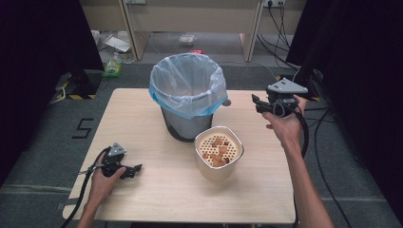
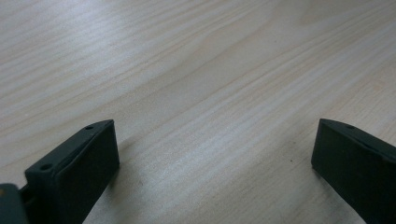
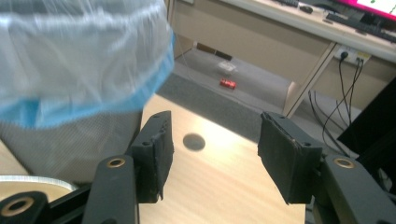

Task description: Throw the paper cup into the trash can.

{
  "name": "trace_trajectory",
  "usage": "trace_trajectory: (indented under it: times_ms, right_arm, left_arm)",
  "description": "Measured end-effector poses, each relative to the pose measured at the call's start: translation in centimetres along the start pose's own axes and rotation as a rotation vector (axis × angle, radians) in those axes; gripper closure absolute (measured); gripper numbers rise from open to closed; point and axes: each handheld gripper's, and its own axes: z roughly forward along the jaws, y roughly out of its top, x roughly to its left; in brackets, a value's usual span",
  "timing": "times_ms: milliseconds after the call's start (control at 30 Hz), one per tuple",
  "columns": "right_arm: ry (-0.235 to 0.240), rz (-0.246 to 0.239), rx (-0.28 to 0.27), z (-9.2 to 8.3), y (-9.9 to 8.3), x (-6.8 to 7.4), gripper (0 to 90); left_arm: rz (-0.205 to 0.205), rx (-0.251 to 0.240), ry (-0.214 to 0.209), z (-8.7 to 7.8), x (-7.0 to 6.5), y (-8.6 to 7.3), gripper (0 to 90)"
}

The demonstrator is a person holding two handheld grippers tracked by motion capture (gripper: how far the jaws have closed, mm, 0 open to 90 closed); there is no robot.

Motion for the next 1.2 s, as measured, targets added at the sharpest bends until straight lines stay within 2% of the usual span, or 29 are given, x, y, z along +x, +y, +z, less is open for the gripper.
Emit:
trace_trajectory:
  times_ms: [267, 300, 333, 633, 1000, 1200]
  right_arm:
    - [0.01, 0.018, 0.069, -0.2, -4.8, -0.1, 44.9]
    - [0.016, 0.027, 0.08, -0.2, -5.9, -0.1, 44.6]
    - [0.016, 0.027, 0.08, -0.2, -5.9, -0.1, 44.6]
    - [0.022, 0.064, 0.122, -0.8, -10.6, 0.4, 42.2]
    - [0.042, 0.068, 0.167, -1.4, -15.3, 2.4, 39.7]
    - [0.047, 0.057, 0.189, -1.2, -17.0, 3.6, 38.5]
  left_arm:
    - [-0.001, 0.0, 0.001, 0.0, 0.0, 0.0, 0.0]
    - [-0.001, 0.001, 0.001, 0.0, 0.0, 0.0, 0.0]
    - [-0.001, 0.0, 0.0, 0.0, 0.0, 0.0, 0.0]
    - [-0.001, 0.0, 0.0, 0.0, 0.0, 0.0, 0.0]
    - [-0.001, -0.001, 0.001, 0.0, 0.0, 0.0, 0.0]
    - [-0.001, -0.002, 0.001, 0.0, 0.0, 0.0, 0.0]
